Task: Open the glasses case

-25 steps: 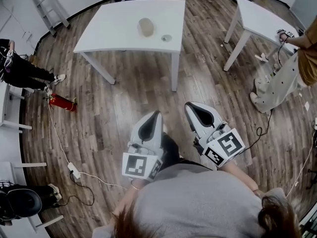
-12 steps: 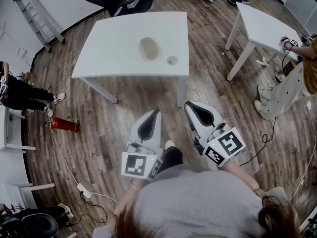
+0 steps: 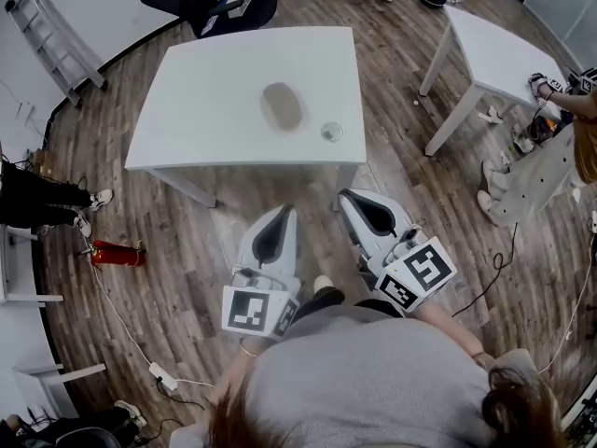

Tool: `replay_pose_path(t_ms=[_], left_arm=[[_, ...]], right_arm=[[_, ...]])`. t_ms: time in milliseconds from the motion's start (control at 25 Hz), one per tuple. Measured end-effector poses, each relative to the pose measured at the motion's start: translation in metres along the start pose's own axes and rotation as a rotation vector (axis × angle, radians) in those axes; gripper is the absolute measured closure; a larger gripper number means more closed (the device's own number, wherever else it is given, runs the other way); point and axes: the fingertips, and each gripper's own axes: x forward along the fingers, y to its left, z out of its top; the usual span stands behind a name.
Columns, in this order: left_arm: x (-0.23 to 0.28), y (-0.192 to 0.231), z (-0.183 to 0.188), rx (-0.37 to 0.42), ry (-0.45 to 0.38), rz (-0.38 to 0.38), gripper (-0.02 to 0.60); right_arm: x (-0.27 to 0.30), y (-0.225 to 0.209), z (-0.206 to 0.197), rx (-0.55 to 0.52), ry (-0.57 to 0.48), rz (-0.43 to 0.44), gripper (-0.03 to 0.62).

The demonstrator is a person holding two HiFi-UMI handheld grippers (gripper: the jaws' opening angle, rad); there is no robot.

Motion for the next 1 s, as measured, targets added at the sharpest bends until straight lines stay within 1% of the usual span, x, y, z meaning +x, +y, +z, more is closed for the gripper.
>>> replay_pose_path(t_ms=[200,520,720,1000], left_arm=[[0.008,0.019,0.0,-0.002,0.006,-0.003,0.577],[0.017,0.036,-0.006,-0.022,0.017,-0.006,0.577],[0.03,0.042,-0.006,-0.021,0.022,-0.014,0.577],[0.063,0.07,-0.004,-0.018,0.02,0.006,0.577]], right_arm=[[0.016,-0.005,-0.005,0.0,0.014,-0.012,0.591],[0.029,-0.013,-0.009,0.001,0.033,-0.023,0.591],[0.042,-0.023,-0.012,0.004,0.046,-0.016,0.591],[0.079,-0.048,-0.004,0.002,0.028,-0.009,0.591]])
